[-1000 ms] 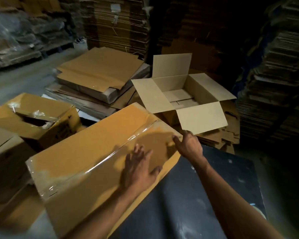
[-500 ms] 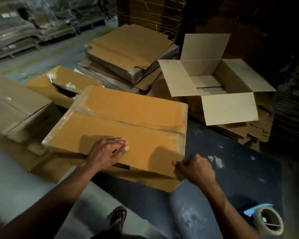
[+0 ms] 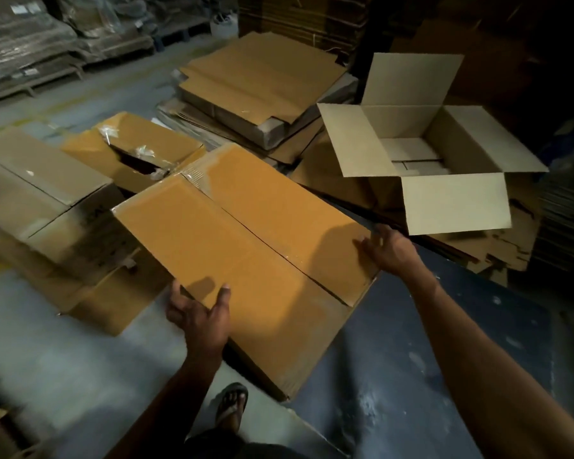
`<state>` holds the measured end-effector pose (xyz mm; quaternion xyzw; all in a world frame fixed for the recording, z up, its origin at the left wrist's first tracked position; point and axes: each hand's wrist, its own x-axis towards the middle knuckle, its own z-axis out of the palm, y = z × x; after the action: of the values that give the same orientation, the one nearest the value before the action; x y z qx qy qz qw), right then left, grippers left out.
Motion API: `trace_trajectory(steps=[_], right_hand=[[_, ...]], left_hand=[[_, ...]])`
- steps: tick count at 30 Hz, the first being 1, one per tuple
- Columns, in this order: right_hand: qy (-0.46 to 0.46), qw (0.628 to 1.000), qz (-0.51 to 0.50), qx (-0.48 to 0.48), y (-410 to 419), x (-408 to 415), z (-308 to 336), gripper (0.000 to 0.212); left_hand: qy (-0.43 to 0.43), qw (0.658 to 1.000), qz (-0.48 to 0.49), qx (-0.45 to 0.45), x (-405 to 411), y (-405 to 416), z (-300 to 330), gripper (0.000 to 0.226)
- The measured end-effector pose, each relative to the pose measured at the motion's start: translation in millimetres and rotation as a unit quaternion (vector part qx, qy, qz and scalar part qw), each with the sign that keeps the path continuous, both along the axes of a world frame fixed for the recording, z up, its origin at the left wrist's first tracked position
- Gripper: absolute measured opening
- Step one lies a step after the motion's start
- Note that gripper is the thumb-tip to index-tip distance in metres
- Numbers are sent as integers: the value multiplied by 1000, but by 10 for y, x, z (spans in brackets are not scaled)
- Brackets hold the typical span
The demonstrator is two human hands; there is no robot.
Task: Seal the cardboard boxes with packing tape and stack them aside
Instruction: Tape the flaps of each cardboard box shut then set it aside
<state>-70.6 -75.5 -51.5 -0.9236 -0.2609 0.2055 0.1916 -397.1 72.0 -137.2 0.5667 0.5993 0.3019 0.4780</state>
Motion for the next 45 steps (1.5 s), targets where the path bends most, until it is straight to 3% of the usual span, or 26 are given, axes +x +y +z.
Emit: trace_trajectory(steps=[5,11,15,17,19,21,24,27,30,34,37,42,45], right_hand=[[8,999,-24,-21,-392,-271,-74,68],[23,985,-167,-21,-1227,-1004,-272,86],[3,975,-222,24,-1350,-1213,-320,79],[-8,971,-239,28,-1325,-1188,-317,76],[-12,972,-231,31,-1337,-1179,-323,73],[-16,975,-214,56,-1456,-1230,-331,65],[3,971,-218,97,-1832,-1265,-368,46],[-26,978,-203,26,-2442,-981,-586,25],[-32,982,-169,-82,-3130,-474,-805,45],[-47,974,-21,-219,-3548,155,-1023,73],[-32,960,51,-272,-3731,463,-1181,83],[-31,952,100,-288,-3705,449,-1251,56],[-37,957,75,-278,-3679,417,-1227,48]], left_hand=[[63,996,-66,-18,105,135,-4,94],[76,961,-259,51,413,629,156,79],[95,935,-337,54,755,816,149,77],[131,924,-345,101,853,811,150,82],[198,890,-357,205,871,678,272,90],[214,836,-399,310,848,406,433,89],[180,769,-504,349,836,-198,554,85],[192,696,-560,406,880,-856,458,84],[267,648,-567,433,1091,-1448,382,93],[336,674,-531,389,1316,-1799,315,103],[367,662,-513,406,1370,-1915,155,99],[386,655,-489,427,1424,-1970,81,97],[404,648,-497,412,1407,-1998,141,97]])
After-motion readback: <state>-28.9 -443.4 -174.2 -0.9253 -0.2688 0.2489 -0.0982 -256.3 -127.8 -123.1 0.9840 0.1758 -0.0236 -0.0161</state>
